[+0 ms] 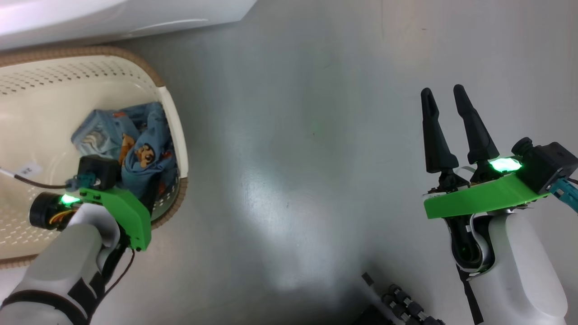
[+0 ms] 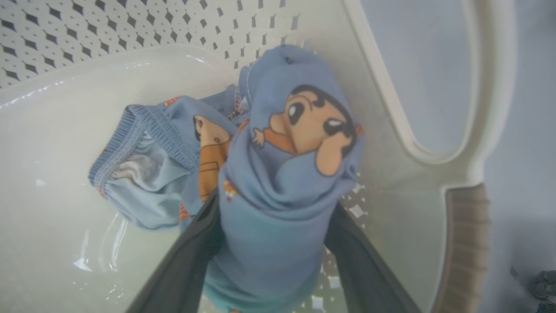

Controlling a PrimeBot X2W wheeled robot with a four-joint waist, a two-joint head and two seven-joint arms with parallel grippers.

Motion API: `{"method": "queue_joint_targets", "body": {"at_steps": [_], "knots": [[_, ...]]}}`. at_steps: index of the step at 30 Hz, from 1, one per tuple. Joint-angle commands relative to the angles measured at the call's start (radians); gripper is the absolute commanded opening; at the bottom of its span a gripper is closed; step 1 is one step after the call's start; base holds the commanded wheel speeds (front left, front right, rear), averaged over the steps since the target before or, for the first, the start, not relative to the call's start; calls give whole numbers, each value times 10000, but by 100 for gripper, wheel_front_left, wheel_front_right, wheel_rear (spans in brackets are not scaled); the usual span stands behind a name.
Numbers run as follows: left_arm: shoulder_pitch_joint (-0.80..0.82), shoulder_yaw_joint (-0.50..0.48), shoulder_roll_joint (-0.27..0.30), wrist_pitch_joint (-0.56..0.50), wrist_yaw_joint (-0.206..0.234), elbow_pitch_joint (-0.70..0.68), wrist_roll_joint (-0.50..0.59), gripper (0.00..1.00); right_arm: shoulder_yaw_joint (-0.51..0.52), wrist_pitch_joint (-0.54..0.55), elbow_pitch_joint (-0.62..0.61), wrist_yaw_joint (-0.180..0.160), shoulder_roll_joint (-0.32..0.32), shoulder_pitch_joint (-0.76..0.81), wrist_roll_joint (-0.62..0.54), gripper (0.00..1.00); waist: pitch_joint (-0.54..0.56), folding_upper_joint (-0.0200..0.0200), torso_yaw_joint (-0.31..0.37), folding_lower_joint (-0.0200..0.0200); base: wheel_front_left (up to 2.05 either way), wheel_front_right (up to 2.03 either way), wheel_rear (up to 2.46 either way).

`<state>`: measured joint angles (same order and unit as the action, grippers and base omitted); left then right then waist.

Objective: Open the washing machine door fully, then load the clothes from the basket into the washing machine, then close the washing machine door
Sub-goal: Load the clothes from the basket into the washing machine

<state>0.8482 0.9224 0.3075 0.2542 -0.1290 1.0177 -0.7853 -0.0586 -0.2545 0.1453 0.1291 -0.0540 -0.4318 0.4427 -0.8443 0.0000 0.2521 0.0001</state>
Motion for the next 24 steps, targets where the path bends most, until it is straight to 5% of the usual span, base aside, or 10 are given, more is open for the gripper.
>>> {"method": "queue_joint_targets", "body": {"at_steps": [1,2,4,5,14,24], "knots": [[29,-78,358,13,-17,33,-150,100,-229,-72,-227,16,37,195,75,100,-23,0,44,-1,0,0,0],[88,46,396,13,-17,71,-340,56,-235,-72,-228,16,37,200,78,100,-21,0,62,-1,0,0,0],[198,297,464,17,-17,123,-654,9,-231,-72,-223,16,37,212,74,100,7,0,83,-1,0,0,0],[247,396,488,23,-17,143,-803,0,-219,-72,-218,16,37,217,68,100,27,0,83,-1,0,0,0],[253,663,473,71,-17,73,-1864,0,-18,-72,-93,16,37,272,-108,100,731,0,-291,-1,0,0,0],[-765,-1303,444,74,-17,-637,-1464,0,42,-72,351,16,37,529,-497,100,2449,0,-1068,-1,0,0,0]]}}
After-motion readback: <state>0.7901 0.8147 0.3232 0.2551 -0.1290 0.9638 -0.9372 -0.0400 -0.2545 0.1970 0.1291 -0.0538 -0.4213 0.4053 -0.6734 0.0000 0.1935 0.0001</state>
